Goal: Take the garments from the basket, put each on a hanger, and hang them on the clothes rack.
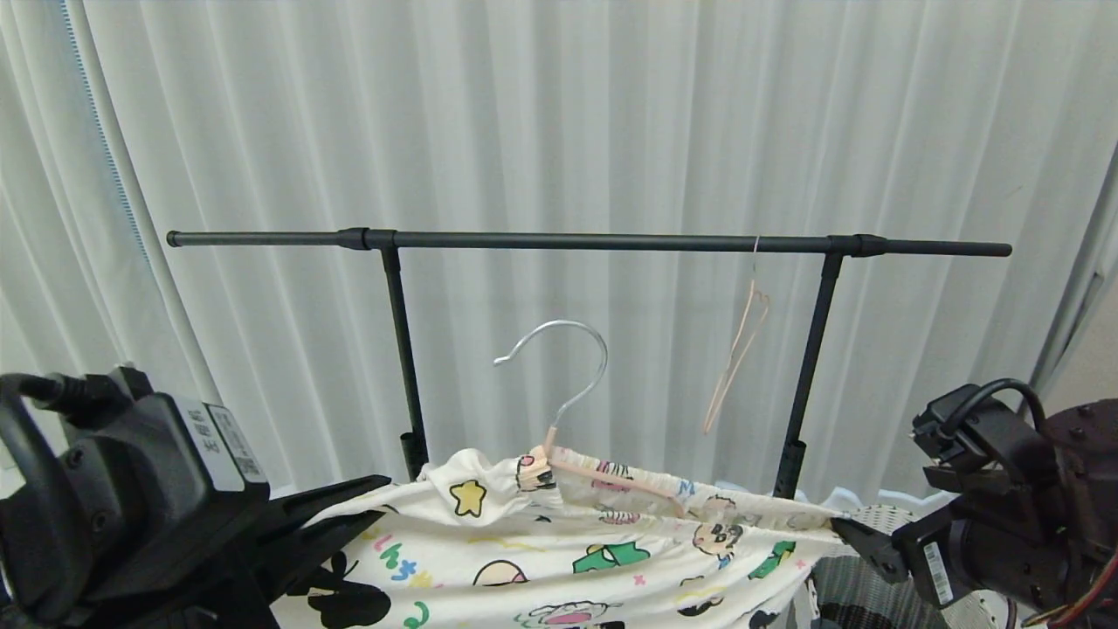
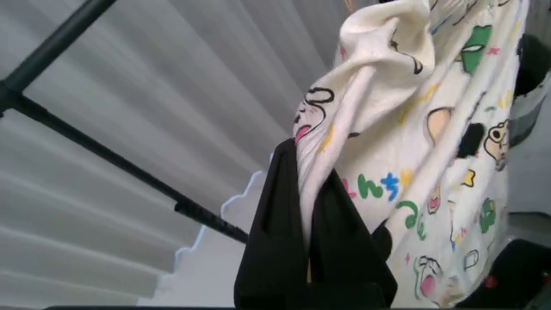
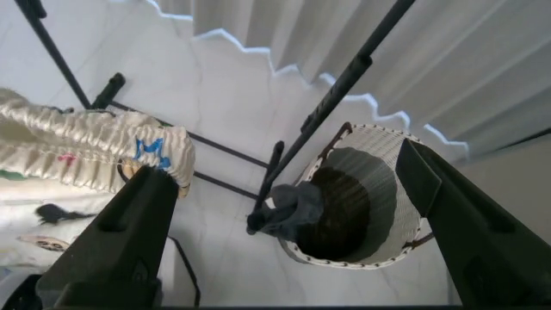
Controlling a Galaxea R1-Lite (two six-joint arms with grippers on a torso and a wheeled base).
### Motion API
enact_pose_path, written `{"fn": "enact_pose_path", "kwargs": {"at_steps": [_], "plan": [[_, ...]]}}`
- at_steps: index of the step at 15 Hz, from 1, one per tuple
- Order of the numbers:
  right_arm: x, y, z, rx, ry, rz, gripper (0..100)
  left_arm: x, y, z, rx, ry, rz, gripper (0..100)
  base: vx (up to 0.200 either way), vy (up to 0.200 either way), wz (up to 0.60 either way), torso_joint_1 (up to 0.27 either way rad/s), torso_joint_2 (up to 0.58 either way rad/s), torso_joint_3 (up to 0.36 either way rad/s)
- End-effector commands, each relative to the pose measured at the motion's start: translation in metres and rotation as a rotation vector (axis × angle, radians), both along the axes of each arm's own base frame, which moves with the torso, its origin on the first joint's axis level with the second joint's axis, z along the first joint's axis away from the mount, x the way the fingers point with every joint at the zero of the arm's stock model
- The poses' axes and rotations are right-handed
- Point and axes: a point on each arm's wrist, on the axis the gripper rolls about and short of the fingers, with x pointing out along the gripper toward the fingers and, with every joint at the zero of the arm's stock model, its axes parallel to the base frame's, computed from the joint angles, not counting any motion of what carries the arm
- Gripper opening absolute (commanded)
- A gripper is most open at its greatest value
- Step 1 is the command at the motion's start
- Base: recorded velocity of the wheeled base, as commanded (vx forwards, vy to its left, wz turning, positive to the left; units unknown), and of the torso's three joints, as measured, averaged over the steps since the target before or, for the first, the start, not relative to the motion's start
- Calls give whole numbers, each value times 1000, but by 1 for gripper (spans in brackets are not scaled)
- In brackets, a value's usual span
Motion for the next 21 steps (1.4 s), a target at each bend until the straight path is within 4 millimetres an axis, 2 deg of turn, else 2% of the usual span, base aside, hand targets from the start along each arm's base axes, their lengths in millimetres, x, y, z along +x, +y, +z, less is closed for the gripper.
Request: {"fn": "enact_pose_path", "kwargs": {"at_steps": [1, 5, 8, 10, 14, 16, 17, 19, 21], "plan": [[2, 2, 5, 17, -13, 8, 100, -1, 1, -10, 39, 16, -4, 0, 0, 0, 0, 0, 0, 0], [-8, -1, 19, 62, -41, 159, 100, 3, -3, -13, 45, 41, 8, 0, 0, 0, 0, 0, 0, 0], [-29, -2, 28, 133, -18, 426, 100, 3, -4, -10, -4, 49, 12, 0, 0, 0, 0, 0, 0, 0], [-34, 5, 29, 138, -15, 546, 100, 2, -6, -9, -16, 40, -2, 0, 0, 0, 0, 0, 0, 0], [-34, 24, 28, 88, -14, 713, 100, -1, -8, -10, -14, 41, -31, 0, 0, 0, 0, 0, 0, 0], [-28, 42, 26, 66, -17, 765, 100, -6, -12, -10, -12, 43, -76, 0, 0, 0, 0, 0, 0, 0], [-28, 45, 26, 66, -17, 770, 100, -7, -12, -10, -12, 43, -79, 0, 0, 0, 0, 0, 0, 0], [-28, 69, 24, 65, -15, 847, 100, -8, -13, -10, -12, 43, -89, 0, 0, 0, 0, 0, 0, 0], [-29, 79, 21, 51, -1, 875, 100, -8, -13, -10, -11, 42, -92, 0, 0, 0, 0, 0, 0, 0]]}}
